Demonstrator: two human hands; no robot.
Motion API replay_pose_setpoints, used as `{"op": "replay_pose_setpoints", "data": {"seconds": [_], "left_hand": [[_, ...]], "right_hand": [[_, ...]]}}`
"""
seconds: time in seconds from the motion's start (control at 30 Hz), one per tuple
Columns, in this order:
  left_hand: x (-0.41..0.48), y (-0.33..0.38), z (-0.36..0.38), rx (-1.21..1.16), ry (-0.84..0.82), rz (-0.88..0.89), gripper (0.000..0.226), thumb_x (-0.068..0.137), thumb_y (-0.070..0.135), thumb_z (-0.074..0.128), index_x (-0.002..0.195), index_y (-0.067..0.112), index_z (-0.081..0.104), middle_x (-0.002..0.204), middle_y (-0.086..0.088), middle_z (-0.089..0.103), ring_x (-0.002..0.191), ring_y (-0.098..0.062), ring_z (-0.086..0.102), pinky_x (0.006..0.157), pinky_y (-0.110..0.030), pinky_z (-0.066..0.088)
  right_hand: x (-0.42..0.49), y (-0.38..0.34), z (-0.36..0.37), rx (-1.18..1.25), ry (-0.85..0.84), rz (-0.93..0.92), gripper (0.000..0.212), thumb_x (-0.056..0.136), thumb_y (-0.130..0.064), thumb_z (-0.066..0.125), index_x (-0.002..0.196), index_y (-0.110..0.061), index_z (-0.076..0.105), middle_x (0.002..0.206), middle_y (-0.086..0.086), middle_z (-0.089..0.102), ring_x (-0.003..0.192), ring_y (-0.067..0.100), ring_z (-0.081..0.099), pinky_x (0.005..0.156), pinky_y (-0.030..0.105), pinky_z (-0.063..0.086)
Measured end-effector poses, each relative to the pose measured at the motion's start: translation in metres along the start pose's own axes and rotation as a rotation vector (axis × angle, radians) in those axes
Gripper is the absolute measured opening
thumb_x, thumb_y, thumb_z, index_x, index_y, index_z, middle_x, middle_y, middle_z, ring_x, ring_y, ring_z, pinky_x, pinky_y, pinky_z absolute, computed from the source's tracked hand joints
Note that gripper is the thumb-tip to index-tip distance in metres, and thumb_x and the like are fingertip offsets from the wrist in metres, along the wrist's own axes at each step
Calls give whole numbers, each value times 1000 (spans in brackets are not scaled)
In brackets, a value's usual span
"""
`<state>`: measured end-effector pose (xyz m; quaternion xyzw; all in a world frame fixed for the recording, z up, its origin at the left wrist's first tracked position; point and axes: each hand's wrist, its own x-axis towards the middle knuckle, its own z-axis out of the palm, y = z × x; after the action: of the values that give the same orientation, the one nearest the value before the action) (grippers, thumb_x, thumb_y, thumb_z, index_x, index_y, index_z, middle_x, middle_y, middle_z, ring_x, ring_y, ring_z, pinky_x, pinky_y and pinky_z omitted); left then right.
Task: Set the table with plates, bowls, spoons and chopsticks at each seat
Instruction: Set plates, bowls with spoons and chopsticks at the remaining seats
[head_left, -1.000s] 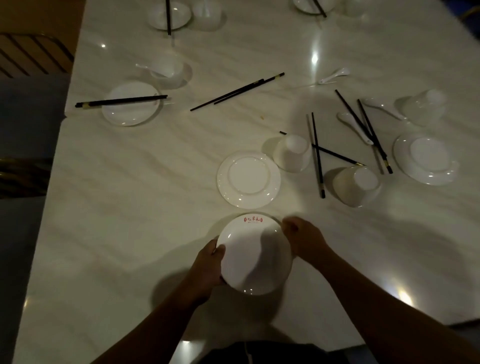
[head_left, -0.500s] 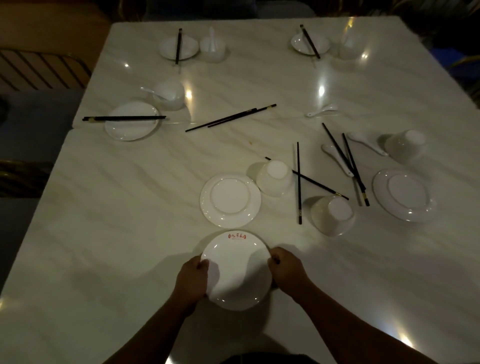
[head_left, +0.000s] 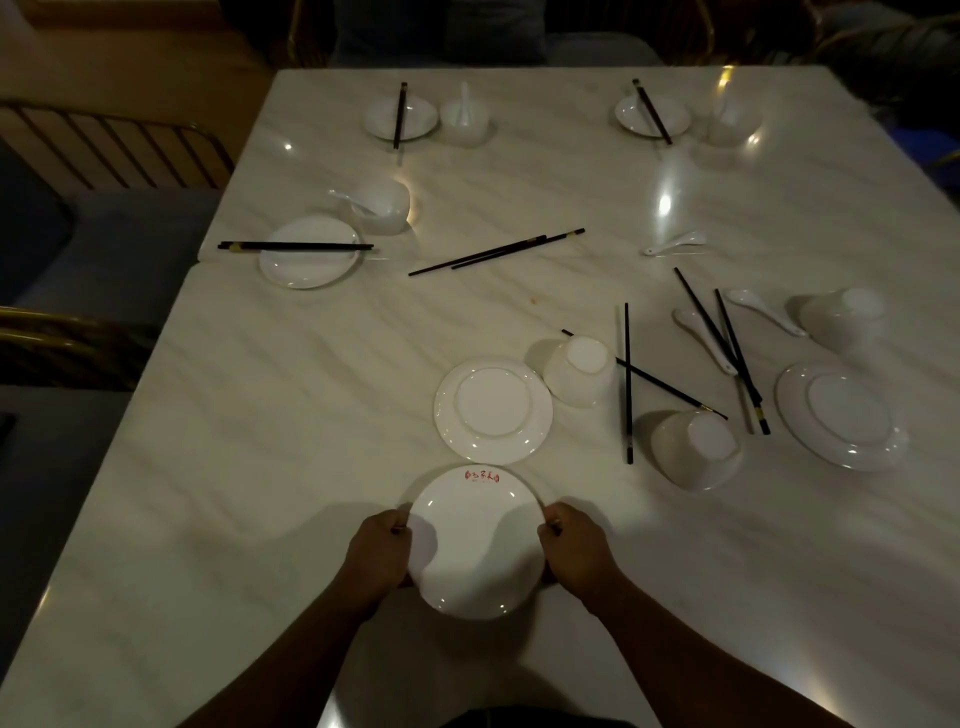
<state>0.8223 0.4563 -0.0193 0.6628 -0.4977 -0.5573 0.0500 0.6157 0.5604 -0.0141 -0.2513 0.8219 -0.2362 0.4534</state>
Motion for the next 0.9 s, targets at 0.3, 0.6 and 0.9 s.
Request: {"op": "replay_pose_setpoints", "data": {"seconds": [0.3,0.6,0.9], "left_hand": [[0,-9,-13,19,-6,11,29,90,9,46,114,11,62,107,-15,61,94,-34,60,64,-41,61],[6,-14,-18,27,1,50,27,89,9,48,112,12,62,108,-15,61,95,-34,60,67,-48,60],[13,-23,-53,29,1,45,29,89,8,47,116,12,58,109,-15,58,96,-37,58,67,-49,60]], "right_hand": [[1,-6,16,-52,73,-40,14,93,-13,49,93,-11,62,89,13,64,83,31,65,68,44,60],[7,-1,24,-99,102,-82,12,91,-16,51,92,-10,62,88,9,63,89,32,64,80,49,55],[4,-24,53,-142,89,-122,9,92,-16,51,91,-14,60,90,7,63,89,28,63,80,46,56]]}}
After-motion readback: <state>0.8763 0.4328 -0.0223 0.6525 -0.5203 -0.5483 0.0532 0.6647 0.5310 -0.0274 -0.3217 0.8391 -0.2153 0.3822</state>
